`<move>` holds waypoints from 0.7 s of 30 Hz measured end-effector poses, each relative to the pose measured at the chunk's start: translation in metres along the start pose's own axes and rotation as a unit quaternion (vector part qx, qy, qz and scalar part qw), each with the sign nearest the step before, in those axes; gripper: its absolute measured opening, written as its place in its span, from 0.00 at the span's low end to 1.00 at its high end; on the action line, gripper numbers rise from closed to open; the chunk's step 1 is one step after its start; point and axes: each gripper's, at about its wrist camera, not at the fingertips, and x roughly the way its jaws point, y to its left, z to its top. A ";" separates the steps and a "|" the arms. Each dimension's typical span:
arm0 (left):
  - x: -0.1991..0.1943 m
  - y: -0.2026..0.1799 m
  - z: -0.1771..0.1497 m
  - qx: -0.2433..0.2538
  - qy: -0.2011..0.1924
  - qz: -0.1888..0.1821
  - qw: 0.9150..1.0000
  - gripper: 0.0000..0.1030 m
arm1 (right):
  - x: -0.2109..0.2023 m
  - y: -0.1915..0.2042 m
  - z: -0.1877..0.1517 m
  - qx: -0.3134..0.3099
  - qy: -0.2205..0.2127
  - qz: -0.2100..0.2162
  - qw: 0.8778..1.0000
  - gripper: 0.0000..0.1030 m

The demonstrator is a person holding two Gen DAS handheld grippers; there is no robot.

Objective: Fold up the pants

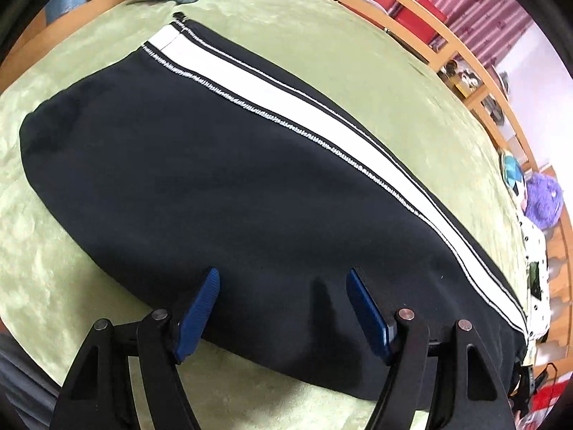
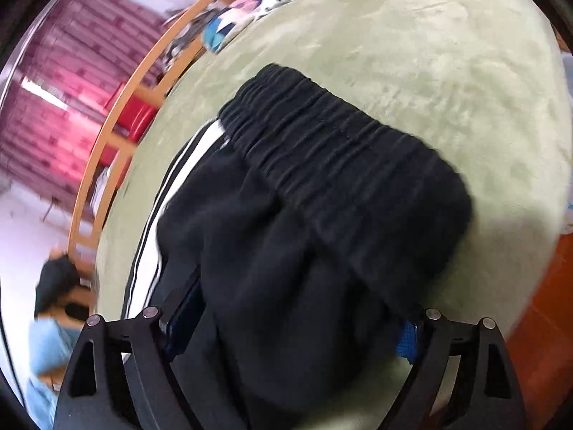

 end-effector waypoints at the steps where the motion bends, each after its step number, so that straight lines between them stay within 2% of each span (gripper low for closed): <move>1: -0.005 0.007 -0.007 -0.003 -0.003 -0.004 1.000 0.70 | 0.002 0.007 0.002 -0.019 -0.007 -0.011 1.000 0.66; 2: -0.008 0.012 -0.013 -0.004 -0.006 -0.007 1.000 0.70 | 0.002 0.019 0.003 -0.048 -0.008 -0.001 0.999 0.37; 5: -0.010 0.014 -0.019 -0.002 -0.009 -0.003 1.000 0.70 | -0.009 0.040 0.016 -0.086 -0.029 0.010 0.996 0.22; 7: -0.015 0.012 -0.019 0.000 -0.010 -0.016 1.000 0.70 | -0.023 0.055 0.031 -0.114 -0.039 0.024 0.992 0.20; 10: -0.026 0.007 -0.017 0.007 -0.021 -0.045 0.999 0.70 | -0.048 0.064 0.054 -0.134 -0.068 0.048 0.987 0.19; 12: -0.031 0.006 -0.016 0.015 -0.027 -0.049 0.998 0.70 | -0.051 0.064 0.064 -0.140 -0.096 0.021 0.985 0.18; 13: -0.032 0.005 -0.016 0.018 -0.028 -0.056 0.998 0.70 | -0.045 0.055 0.067 -0.139 -0.091 0.001 0.986 0.19; 15: -0.031 0.005 -0.014 0.022 -0.023 -0.063 0.998 0.70 | -0.012 0.035 0.073 -0.132 -0.014 -0.037 0.990 0.25; 16: -0.030 0.006 -0.013 0.024 -0.020 -0.063 0.998 0.70 | 0.007 0.024 0.069 -0.117 0.031 -0.064 0.991 0.31; 17: -0.029 0.007 -0.012 0.027 -0.019 -0.062 0.998 0.70 | 0.016 0.015 0.062 -0.107 0.049 -0.089 0.989 0.37; 19: -0.028 0.007 -0.005 0.032 -0.024 -0.055 0.998 0.70 | 0.008 0.011 0.052 -0.110 0.021 -0.091 0.990 0.42; 21: -0.025 0.004 0.011 0.033 -0.034 -0.046 0.998 0.70 | -0.013 0.017 0.038 -0.130 -0.009 -0.112 0.985 0.47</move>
